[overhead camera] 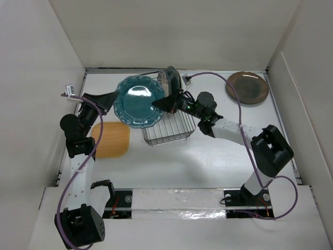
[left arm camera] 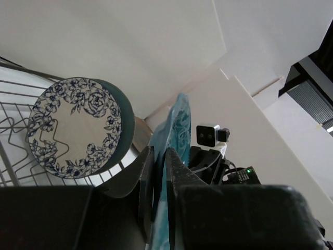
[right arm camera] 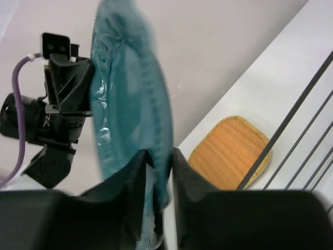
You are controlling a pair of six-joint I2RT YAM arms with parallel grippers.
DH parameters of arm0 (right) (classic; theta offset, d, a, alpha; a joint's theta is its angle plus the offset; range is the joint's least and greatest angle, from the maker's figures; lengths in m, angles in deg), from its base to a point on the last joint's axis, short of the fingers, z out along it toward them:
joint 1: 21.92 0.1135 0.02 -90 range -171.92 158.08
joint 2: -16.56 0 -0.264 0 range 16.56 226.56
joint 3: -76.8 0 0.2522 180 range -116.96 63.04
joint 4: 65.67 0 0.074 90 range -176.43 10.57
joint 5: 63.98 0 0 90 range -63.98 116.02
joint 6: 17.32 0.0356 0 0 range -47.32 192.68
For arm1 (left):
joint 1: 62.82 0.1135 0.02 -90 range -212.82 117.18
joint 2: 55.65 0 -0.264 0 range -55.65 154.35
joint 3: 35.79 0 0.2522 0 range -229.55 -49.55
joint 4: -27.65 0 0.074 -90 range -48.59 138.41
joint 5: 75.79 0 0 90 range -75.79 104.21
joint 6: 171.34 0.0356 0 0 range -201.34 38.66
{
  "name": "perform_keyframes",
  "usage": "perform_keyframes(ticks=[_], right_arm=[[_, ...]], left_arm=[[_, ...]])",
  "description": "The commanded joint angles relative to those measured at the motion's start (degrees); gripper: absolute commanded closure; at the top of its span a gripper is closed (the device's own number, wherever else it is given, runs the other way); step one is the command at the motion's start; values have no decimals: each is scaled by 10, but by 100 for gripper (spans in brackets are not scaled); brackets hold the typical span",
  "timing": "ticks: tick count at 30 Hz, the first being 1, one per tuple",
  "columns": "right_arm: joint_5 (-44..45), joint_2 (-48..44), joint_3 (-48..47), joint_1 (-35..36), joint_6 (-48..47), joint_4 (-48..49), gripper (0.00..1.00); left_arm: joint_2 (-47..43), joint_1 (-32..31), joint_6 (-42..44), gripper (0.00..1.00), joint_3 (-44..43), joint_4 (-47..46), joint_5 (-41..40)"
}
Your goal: Load the plates into the dish rack
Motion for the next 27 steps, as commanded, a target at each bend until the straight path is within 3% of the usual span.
perform_keyframes(ticks=[1, 2, 3, 8, 9, 11, 12, 15, 21, 25, 27], right_arm=[[-9, -9, 5, 1, 23, 118, 84], [-8, -14, 11, 1, 21, 118, 97], [-7, -17, 14, 1, 16, 116, 100], [19, -54, 33, 1, -17, 65, 100], [30, -76, 35, 1, -28, 47, 100], [63, -97, 30, 1, -55, -19, 100], [70, -106, 25, 1, -62, -40, 100], [75, -132, 10, -13, -69, -80, 100], [99, -162, -24, -39, -99, -148, 100], [160, -175, -64, -50, -130, -241, 100], [219, -176, -104, -50, -158, -283, 100]], left_arm=[[-37, -2, -14, 100, 8, -88, 5], [-41, -2, -11, 100, 14, -85, 5], [-44, -2, -7, 100, 26, -82, 5], [-61, -2, 43, 98, 44, -43, -7], [-63, -2, 57, 82, 36, -15, -11], [-67, -2, 83, 66, 30, -2, -19], [-66, -2, 86, 51, 25, 2, -19], [-52, -2, 82, 39, 22, -9, -3], [-37, -8, 57, 26, 24, -53, 20], [-33, -38, -29, 25, 47, -152, 54], [-48, -53, -9, 30, 27, -99, 47]])
